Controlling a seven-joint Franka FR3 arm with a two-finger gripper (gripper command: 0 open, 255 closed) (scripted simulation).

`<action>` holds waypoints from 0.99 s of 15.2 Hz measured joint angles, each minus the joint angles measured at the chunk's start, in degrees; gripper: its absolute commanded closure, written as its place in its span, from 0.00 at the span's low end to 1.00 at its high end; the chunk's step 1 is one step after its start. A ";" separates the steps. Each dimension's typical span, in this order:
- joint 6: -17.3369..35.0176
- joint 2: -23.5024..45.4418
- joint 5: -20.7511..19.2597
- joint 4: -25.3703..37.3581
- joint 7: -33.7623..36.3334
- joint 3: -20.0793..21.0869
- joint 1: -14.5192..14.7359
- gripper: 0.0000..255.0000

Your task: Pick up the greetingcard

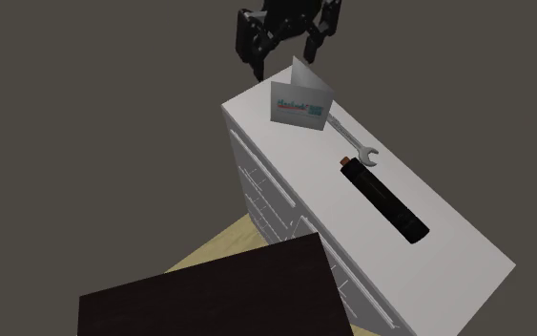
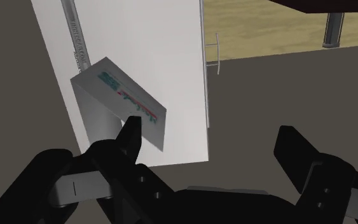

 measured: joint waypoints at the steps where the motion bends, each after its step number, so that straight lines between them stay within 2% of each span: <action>1: 0.21 2.58 1.17 1.90 -1.91 -0.51 -0.26 0.00; 5: 2.07 11.77 5.66 7.39 -8.34 -1.12 -1.73 0.00; 8: 2.50 19.87 9.41 13.57 -13.29 -0.68 -4.05 0.00; 15: 0.76 35.45 14.41 28.66 -20.55 1.82 -10.01 0.00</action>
